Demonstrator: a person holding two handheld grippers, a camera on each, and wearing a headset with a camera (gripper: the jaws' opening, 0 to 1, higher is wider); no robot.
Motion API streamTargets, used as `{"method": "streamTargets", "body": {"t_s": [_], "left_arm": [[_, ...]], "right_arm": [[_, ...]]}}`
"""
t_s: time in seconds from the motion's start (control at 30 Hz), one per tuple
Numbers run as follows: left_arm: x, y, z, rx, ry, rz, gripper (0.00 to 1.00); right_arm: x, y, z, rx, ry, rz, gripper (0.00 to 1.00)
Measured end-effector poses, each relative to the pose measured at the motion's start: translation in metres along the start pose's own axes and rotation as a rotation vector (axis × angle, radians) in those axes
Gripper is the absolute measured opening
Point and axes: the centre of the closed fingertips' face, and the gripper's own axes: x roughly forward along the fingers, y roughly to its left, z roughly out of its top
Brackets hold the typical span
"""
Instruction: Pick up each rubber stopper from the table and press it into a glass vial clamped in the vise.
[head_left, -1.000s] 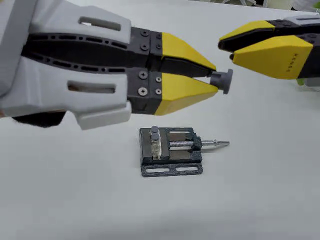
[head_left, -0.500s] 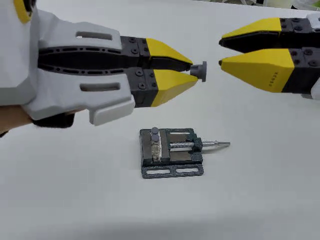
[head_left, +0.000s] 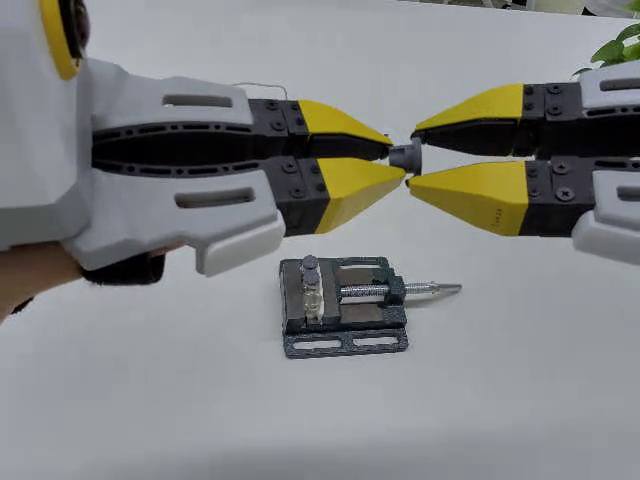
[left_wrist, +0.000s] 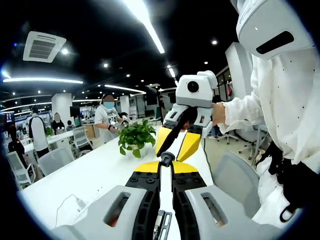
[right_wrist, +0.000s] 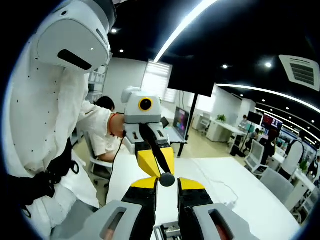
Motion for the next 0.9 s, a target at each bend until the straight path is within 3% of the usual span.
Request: {"method": "streamTargets", "body": {"t_s": [0.9], "left_arm": [[0.0008,-0.005,0.0026,-0.02,-0.016,-0.045,0.03]], "right_arm": [[-0.0031,0.0046,0.0047,0.026,-0.029,0.045,0.07]]}}
